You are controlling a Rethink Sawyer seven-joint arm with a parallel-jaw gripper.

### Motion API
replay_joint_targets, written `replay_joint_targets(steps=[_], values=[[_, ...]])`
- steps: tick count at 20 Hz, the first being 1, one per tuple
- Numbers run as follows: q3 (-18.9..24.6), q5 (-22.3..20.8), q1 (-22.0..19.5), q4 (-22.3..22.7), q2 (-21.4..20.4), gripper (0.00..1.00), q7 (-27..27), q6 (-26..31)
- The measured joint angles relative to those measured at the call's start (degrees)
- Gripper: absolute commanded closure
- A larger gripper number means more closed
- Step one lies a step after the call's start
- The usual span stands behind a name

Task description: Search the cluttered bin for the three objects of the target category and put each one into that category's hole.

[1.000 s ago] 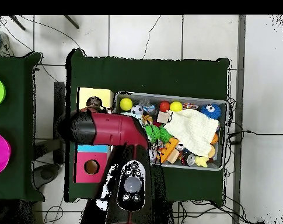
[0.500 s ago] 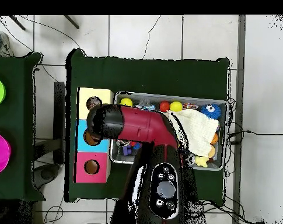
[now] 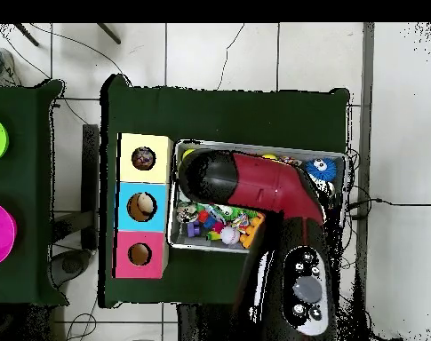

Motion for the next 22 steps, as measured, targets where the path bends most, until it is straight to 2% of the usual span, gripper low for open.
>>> replay_joint_targets(steps=[6, 15, 16, 22], values=[[1.0, -2.7, -3.3, -2.6, 1.9, 1.0, 0.0, 0.0], [5.0, -7.7, -8.8, -9.1, 7.4, 1.0, 0.0, 0.0], [5.4, -8.3, -9.2, -9.7, 8.0, 0.0, 0.0, 0.0], [6.2, -9.3, -9.5, -9.8, 8.6, 0.0, 0.0, 0.2]])
